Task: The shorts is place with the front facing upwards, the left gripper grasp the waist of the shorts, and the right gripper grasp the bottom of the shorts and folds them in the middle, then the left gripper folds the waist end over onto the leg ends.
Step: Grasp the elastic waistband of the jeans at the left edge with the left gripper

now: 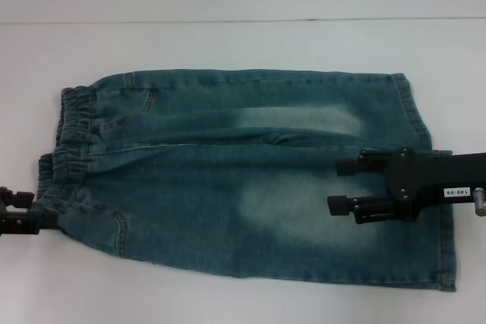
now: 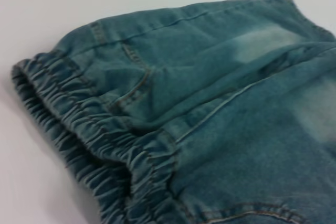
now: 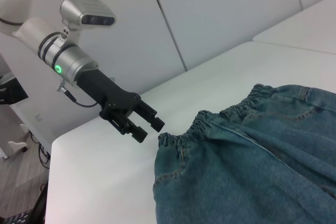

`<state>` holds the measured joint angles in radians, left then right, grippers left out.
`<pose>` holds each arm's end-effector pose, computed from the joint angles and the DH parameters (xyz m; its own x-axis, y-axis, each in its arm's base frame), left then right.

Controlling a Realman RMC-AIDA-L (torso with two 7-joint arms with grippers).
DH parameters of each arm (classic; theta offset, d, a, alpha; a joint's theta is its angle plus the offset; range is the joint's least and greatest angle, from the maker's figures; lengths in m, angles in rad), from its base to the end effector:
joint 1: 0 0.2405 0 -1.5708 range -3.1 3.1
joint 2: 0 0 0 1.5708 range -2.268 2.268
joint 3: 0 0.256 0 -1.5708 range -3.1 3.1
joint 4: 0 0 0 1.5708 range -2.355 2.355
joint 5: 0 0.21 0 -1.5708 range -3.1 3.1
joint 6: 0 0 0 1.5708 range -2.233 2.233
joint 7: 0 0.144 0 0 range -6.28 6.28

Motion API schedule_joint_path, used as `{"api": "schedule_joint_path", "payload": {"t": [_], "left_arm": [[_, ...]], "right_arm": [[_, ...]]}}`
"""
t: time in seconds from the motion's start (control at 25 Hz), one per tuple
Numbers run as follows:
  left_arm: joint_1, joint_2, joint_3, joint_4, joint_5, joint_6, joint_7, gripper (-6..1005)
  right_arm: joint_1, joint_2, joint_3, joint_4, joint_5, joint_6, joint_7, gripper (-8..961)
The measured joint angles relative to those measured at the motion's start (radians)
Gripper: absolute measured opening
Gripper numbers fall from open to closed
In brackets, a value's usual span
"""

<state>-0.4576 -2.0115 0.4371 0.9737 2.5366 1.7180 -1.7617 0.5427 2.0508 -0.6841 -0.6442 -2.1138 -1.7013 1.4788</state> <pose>-0.3414 0.2925 0.0877 0.6638 0.7200 0.2026 0.7446 -0.6107 -0.2694 0.2637 0.3109 0.0011 0.7875 -0.4478 -0.4235 -0.4793 -0.8769 0.0361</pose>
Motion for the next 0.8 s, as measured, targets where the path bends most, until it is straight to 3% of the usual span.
{"api": "schedule_joint_path", "payload": {"t": [0.8], "left_arm": [[-0.007,-0.007,0.010,-0.059,0.047,-0.090,-0.028,683]], "right_arm": [[0.000,0.000,0.000,0.008,0.004,-0.004,0.000,867]]}}
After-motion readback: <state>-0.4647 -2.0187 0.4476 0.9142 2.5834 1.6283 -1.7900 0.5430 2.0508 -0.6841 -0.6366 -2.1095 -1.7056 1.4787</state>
